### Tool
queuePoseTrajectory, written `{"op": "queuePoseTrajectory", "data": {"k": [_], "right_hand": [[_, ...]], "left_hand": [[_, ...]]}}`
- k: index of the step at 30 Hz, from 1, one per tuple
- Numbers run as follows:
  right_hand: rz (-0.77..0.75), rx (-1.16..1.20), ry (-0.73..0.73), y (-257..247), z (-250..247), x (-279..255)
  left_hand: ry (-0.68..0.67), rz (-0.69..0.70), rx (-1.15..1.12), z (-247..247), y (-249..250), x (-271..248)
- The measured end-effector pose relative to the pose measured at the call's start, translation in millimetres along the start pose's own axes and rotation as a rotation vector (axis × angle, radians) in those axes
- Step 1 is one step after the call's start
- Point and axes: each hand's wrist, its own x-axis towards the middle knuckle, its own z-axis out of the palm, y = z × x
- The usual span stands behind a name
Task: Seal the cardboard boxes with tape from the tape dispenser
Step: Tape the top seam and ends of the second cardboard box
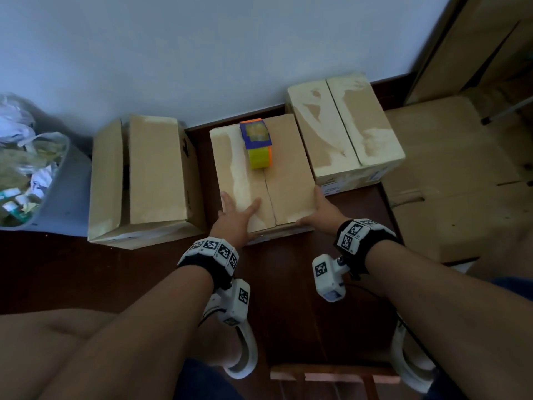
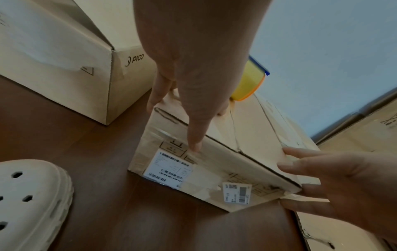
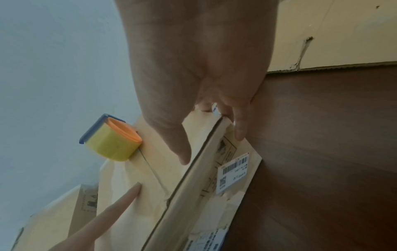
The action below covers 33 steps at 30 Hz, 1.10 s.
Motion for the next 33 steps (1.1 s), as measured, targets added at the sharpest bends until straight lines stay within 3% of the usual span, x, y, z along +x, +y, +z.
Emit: {"op": "queuePoseTrajectory", "data": {"k": [8, 11, 16, 33], "right_hand": [[-0.002, -0.336, 0.056, 4, 8, -4], [-0.067, -0.439, 0.095, 2, 10, -7], [-0.099, -0.633, 0.086, -4, 9, -12], [-0.089, -0.749, 0.108, -5, 8, -8]], "left_hand": [[0.006, -0.012, 0.032, -4, 9, -4], [0.047, -0.010, 0.036, -1, 11, -7], [0.095, 0.087, 0.080, 1, 8, -2], [0.040, 0.231, 0.312, -7, 17, 2]]}}
